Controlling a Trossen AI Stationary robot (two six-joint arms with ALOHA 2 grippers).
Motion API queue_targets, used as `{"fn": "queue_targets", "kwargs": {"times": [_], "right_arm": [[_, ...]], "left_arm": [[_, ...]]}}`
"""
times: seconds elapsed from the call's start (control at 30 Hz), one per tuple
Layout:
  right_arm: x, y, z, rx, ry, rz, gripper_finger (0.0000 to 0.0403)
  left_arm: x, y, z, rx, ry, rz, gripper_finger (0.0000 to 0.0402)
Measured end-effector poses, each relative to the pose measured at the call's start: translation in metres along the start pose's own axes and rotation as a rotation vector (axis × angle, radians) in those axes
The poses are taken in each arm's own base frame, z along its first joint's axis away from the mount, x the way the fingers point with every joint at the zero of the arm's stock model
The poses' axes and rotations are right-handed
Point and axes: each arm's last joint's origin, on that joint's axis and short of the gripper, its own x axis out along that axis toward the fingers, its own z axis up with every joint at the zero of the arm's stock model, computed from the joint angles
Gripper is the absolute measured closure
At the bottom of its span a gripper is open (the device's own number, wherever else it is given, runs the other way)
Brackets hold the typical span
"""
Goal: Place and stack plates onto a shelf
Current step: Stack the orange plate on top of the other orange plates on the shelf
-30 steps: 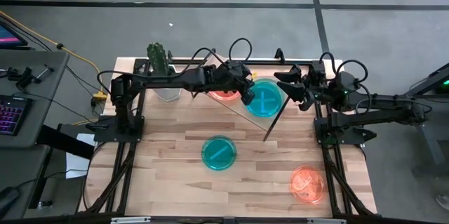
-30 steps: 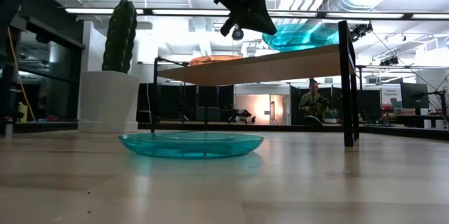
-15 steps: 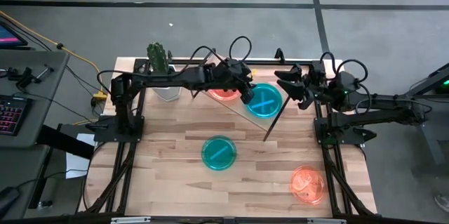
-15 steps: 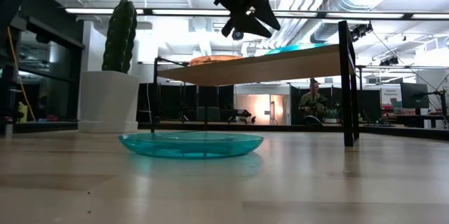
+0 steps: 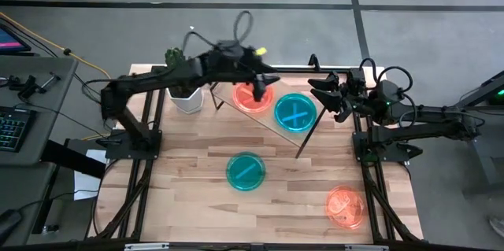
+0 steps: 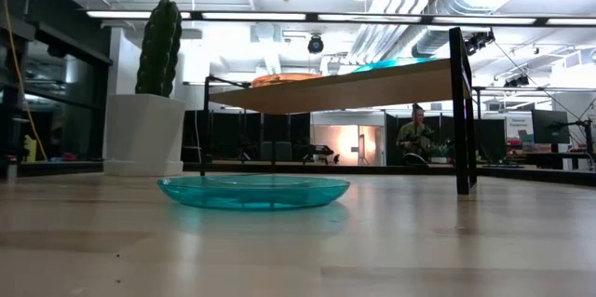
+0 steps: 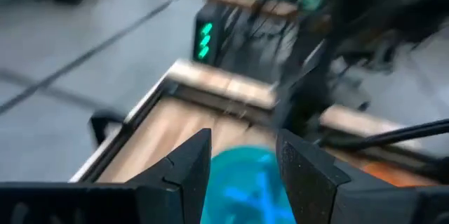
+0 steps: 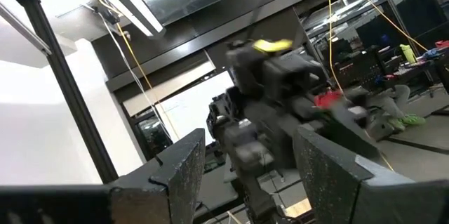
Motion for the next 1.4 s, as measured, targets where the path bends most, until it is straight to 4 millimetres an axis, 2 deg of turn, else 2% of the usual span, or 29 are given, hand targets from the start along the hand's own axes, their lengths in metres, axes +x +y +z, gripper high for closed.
{"fn": "queue_targets", "kwargs": {"times": [0.1,0.33,0.53,0.63,0.8,0.97,1.4], "right_arm": [[0.000,0.000,0.000,0.000,0.004,-0.002,0.0203],[0.000,-0.001,-0.002,0.000,0.022,-0.011,0.0203],[0.000,-0.001,-0.002,0.003,0.022,-0.011,0.0203],[0.000,-0.001,-0.002,0.007,0.022,-0.011,0.0203],[0.000,-0.001,-0.002,0.007,0.022,-0.011,0.0203],[0.000,-0.001,-0.003,0.007,0.027,-0.014,0.0203],[0.000,-0.001,-0.003,0.003,0.028,-0.014,0.0203]], "left_arm": [[-0.025,-0.003,0.005,-0.009,-0.120,-0.067,0.0251],[-0.082,-0.017,-0.021,-0.074,-0.375,-0.188,0.0250],[-0.125,-0.022,-0.046,-0.076,-0.440,-0.229,0.0250],[-0.140,-0.021,-0.056,-0.096,-0.447,-0.237,0.0250],[-0.157,-0.016,-0.069,-0.106,-0.467,-0.204,0.0250],[-0.165,-0.014,-0.077,-0.129,-0.477,-0.188,0.0250],[-0.167,-0.014,-0.076,-0.135,-0.498,-0.195,0.0250]]}}
